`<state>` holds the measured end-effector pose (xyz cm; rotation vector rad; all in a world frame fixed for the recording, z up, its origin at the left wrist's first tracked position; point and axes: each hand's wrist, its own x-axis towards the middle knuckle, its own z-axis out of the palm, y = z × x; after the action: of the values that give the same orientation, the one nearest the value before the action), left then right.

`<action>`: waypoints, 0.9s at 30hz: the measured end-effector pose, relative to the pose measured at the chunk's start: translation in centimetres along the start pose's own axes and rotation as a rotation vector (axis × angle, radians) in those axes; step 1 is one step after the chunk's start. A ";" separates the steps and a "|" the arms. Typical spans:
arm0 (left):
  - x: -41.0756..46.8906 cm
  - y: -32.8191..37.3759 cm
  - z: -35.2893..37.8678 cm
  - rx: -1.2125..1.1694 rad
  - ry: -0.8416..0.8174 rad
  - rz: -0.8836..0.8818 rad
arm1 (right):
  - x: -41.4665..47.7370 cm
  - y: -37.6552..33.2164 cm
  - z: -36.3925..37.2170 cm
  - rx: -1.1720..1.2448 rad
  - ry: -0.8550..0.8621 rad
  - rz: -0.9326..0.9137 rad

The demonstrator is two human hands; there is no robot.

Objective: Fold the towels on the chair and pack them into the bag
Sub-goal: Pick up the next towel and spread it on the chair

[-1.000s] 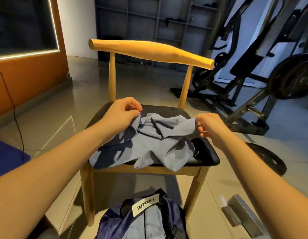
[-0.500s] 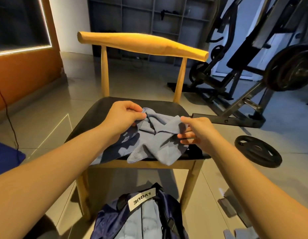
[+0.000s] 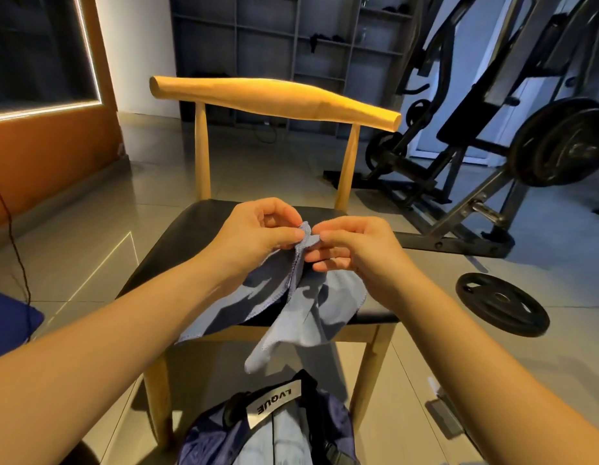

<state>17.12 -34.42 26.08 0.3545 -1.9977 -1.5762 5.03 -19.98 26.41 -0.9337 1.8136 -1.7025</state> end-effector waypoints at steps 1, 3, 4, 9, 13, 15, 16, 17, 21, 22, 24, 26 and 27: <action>0.0 0.0 -0.2 -0.003 0.006 0.005 | 0.0 -0.1 -0.2 0.008 -0.035 0.002; 0.1 -0.1 -0.6 -0.012 0.012 0.006 | -0.2 -0.2 -0.5 -0.022 -0.074 -0.023; 0.0 -0.1 -0.7 -0.018 0.011 0.006 | -0.3 -0.3 -0.6 -0.047 -0.072 -0.040; -0.4 0.2 -0.7 0.008 -0.011 0.002 | -0.5 -0.6 -0.5 -0.193 -0.095 -0.130; -0.6 0.3 -0.4 0.012 -0.040 -0.004 | -0.2 -0.4 -0.4 -0.312 -0.089 -0.166; -0.7 0.4 -0.3 0.035 -0.050 -0.002 | -0.2 -0.4 -0.4 -0.365 -0.086 -0.178; -0.7 0.4 -0.4 0.048 -0.056 -0.002 | -0.1 -0.3 -0.4 -0.400 -0.078 -0.191; -0.6 0.4 -0.4 0.058 -0.062 0.000 | -0.1 -0.3 -0.4 -0.433 -0.066 -0.209; -0.7 0.5 -0.4 0.159 -0.076 0.046 | 0.1 0.0 -0.4 -0.592 -0.023 -0.328; -0.8 0.6 -0.4 0.205 -0.073 0.071 | 0.2 0.2 -0.4 -0.640 -0.011 -0.363; -0.8 0.8 -0.4 0.286 -0.072 0.125 | 0.3 0.5 -0.4 -0.692 0.011 -0.416; -0.8 1.0 -0.5 0.349 -0.080 0.176 | 0.4 0.7 -0.4 -0.681 0.012 -0.442; -0.8 1.1 -0.6 0.372 -0.086 0.194 | 0.3 0.7 -0.3 -0.672 -0.001 -0.444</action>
<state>18.27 -34.21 27.01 0.2271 -2.3164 -1.1174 4.45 -20.02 25.80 -1.7105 2.3601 -1.3005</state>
